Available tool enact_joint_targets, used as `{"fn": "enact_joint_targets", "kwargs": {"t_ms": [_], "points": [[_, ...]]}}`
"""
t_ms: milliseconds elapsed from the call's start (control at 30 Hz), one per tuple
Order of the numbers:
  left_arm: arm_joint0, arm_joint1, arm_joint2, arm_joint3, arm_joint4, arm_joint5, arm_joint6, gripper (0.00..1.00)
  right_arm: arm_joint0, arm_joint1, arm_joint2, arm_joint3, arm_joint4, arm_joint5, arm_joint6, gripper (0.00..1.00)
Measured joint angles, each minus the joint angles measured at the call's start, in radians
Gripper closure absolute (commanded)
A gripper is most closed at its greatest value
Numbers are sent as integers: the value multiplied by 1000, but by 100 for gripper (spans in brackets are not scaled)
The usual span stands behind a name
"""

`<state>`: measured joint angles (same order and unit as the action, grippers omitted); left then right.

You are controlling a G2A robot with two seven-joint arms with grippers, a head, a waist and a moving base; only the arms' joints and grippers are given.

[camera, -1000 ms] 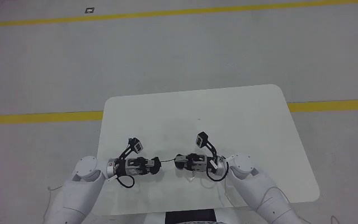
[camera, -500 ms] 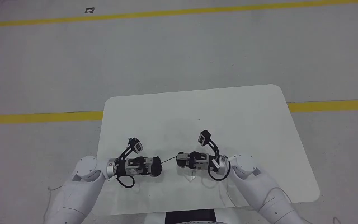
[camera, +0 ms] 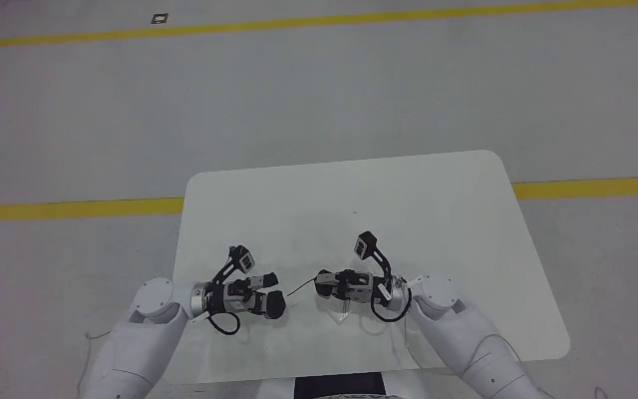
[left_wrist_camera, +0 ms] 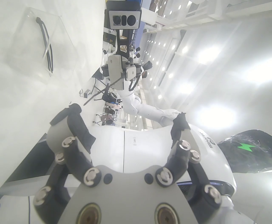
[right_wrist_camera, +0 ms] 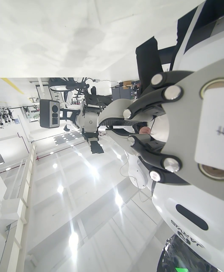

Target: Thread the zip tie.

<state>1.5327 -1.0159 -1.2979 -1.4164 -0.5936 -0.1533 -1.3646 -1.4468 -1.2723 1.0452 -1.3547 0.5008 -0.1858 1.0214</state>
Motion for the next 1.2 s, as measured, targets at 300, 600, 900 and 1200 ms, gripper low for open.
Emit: {"fn": "enact_joint_targets", "kwargs": {"t_ms": [300, 600, 900, 1200], "points": [[-8, 2, 33, 12, -13, -75, -6, 0, -9, -9, -22, 37, 160, -39, 37, 100], [-32, -4, 76, 29, -56, -119, -7, 0, 15, -34, -93, 102, 258, -71, 55, 100], [-31, -5, 92, 11, -58, -112, 21, 0, 7, -35, -101, 80, 246, -64, 20, 100], [-34, -4, 111, -4, -74, -126, -8, 0, 3, -40, -118, 77, 265, -71, 2, 100]]}}
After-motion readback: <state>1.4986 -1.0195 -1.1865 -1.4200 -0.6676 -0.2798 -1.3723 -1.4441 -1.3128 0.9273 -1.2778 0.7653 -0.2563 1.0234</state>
